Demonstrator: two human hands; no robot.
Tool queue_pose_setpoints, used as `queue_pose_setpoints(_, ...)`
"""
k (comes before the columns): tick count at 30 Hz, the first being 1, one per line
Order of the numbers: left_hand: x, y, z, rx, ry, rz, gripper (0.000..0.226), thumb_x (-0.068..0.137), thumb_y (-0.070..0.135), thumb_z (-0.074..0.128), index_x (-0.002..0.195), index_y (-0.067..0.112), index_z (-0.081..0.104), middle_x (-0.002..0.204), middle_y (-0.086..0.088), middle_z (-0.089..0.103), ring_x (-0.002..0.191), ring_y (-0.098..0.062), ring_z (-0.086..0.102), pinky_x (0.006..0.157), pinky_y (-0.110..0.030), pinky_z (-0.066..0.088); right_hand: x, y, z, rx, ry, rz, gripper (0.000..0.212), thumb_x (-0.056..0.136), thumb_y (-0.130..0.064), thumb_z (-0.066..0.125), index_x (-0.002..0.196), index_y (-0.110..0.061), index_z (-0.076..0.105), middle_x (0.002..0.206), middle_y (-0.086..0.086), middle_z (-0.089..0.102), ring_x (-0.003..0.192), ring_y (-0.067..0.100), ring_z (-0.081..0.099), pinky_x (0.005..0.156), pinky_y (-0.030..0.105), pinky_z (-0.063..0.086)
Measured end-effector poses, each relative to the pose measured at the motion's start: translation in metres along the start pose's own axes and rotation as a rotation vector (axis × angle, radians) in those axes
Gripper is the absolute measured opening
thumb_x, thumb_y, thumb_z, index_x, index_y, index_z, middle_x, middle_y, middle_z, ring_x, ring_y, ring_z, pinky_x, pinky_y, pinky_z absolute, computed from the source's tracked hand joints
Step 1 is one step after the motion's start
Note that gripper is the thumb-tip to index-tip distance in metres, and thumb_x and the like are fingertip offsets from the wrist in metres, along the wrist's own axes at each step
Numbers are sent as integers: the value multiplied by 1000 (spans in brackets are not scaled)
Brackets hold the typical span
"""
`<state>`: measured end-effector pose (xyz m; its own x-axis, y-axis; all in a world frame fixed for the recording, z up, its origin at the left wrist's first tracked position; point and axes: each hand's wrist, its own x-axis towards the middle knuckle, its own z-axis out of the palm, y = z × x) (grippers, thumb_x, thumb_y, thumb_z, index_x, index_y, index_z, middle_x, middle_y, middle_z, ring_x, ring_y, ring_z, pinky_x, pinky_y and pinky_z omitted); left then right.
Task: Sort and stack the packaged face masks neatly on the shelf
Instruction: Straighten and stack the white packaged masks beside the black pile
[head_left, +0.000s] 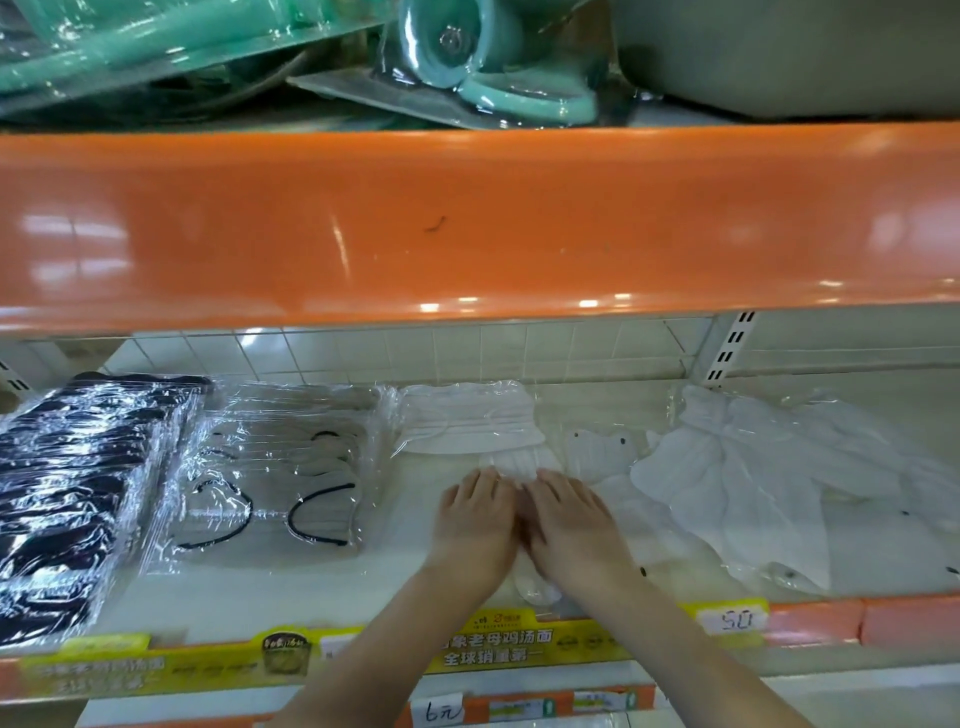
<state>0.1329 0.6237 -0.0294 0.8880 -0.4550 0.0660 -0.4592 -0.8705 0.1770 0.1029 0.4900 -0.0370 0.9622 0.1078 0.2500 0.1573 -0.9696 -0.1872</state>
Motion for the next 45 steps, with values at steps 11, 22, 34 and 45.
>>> queue_pose_setpoints(11, -14, 10, 0, -175, 63, 4, 44, 75, 30, 36, 90, 8, 70, 88, -4, 70, 85, -23, 68, 65, -24, 53, -7, -2, 2, 15, 101, -12, 51, 44, -28, 90, 89, -16, 69, 87, -3, 67, 76, 17, 68, 61, 28, 53)
queue_pose_setpoints(22, 2, 27, -16, -1366, 240, -813, 59, 88, 8, 56, 140, 0, 29, 68, -4, 50, 64, -18, 48, 70, -38, 46, -20, -5, -1, 145, 125, 42, 28, 80, -36, 45, 94, -20, 63, 90, -7, 65, 81, 16, 64, 72, 30, 49)
queue_pose_setpoints(34, -5, 16, -57, -1146, 112, -518, 22, 81, 19, 52, 78, -3, 56, 70, -14, 60, 66, -24, 59, 70, -50, 54, -11, 4, -24, 300, 237, -119, 41, 78, -15, 39, 112, -16, 62, 115, -3, 62, 105, 17, 55, 82, 36, 51)
queue_pose_setpoints(45, 9, -47, -102, -1337, -303, -464, 15, 92, 5, 57, 85, 10, 69, 66, -3, 65, 54, -9, 58, 51, -19, 47, 25, 6, -54, 59, 280, -460, 61, 64, -4, 64, 123, -16, 56, 129, 2, 58, 119, 23, 52, 103, 42, 38)
